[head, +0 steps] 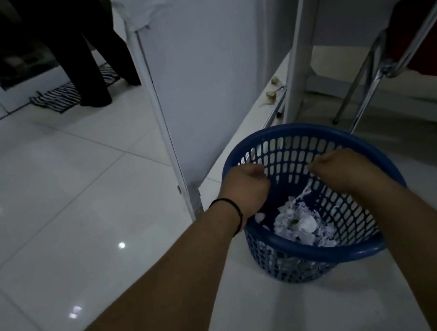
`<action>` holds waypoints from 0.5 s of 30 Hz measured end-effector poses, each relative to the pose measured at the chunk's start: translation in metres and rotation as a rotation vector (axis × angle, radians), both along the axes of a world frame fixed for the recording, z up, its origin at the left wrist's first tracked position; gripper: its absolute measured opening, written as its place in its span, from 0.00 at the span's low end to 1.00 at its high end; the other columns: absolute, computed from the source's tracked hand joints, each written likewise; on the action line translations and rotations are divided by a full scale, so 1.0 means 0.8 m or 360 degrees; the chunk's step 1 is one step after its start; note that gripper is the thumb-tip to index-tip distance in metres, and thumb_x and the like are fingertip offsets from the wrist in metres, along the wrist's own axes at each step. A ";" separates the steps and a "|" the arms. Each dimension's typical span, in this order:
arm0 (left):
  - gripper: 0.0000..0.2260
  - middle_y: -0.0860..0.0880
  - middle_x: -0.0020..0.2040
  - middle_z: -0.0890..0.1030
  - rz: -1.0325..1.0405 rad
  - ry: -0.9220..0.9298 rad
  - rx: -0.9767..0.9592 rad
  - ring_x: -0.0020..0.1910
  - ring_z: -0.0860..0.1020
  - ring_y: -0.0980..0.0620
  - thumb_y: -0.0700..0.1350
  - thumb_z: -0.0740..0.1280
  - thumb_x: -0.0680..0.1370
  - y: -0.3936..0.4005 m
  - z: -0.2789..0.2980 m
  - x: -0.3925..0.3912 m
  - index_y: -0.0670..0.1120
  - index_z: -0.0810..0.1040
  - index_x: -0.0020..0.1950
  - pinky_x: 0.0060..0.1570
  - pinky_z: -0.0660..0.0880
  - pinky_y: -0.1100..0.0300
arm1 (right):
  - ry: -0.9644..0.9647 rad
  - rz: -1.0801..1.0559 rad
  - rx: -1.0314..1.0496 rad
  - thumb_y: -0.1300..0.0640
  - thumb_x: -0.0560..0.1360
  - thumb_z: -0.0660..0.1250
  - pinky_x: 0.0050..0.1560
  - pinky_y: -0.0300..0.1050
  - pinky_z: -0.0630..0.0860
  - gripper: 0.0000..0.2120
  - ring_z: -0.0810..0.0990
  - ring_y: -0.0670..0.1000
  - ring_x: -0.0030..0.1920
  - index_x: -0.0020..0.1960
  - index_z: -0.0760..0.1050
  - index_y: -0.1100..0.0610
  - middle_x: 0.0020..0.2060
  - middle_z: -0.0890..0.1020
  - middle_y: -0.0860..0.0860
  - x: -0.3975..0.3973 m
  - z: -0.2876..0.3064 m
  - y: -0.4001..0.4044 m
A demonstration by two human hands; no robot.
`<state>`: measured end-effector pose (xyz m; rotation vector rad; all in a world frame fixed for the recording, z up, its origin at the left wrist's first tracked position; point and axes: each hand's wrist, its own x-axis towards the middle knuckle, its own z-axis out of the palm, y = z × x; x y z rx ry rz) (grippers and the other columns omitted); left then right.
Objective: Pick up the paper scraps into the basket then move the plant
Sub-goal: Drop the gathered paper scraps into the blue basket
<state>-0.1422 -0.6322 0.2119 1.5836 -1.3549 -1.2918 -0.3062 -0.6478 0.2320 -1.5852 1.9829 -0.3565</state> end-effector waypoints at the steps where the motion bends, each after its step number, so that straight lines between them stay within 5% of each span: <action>1: 0.06 0.47 0.47 0.81 0.0074 0.0024 -0.0045 0.45 0.78 0.50 0.39 0.64 0.75 0.002 -0.003 0.004 0.47 0.79 0.48 0.50 0.77 0.65 | 0.0033 0.0003 -0.0004 0.58 0.79 0.57 0.54 0.50 0.75 0.16 0.78 0.61 0.54 0.56 0.78 0.66 0.54 0.81 0.62 0.002 0.003 0.000; 5: 0.06 0.46 0.38 0.82 0.0241 0.0059 -0.0194 0.38 0.78 0.49 0.41 0.64 0.73 0.020 0.010 0.030 0.45 0.81 0.40 0.45 0.79 0.53 | 0.0140 0.0047 -0.0173 0.58 0.79 0.57 0.57 0.51 0.75 0.15 0.78 0.61 0.54 0.57 0.76 0.66 0.55 0.80 0.63 0.028 0.018 0.010; 10: 0.13 0.43 0.40 0.82 0.0371 -0.0252 -0.0373 0.38 0.77 0.51 0.47 0.65 0.74 0.079 0.027 0.107 0.37 0.79 0.43 0.45 0.79 0.53 | -0.0097 0.0338 -0.0679 0.54 0.79 0.60 0.28 0.39 0.66 0.15 0.71 0.47 0.30 0.43 0.77 0.66 0.34 0.78 0.57 0.115 0.032 0.061; 15: 0.10 0.50 0.36 0.80 0.0712 -0.0550 -0.0262 0.36 0.77 0.52 0.50 0.65 0.74 0.195 0.003 0.226 0.43 0.79 0.40 0.37 0.74 0.61 | -0.0360 0.0920 -0.0793 0.52 0.76 0.64 0.36 0.41 0.70 0.08 0.75 0.49 0.33 0.43 0.77 0.55 0.35 0.78 0.50 0.242 -0.002 0.136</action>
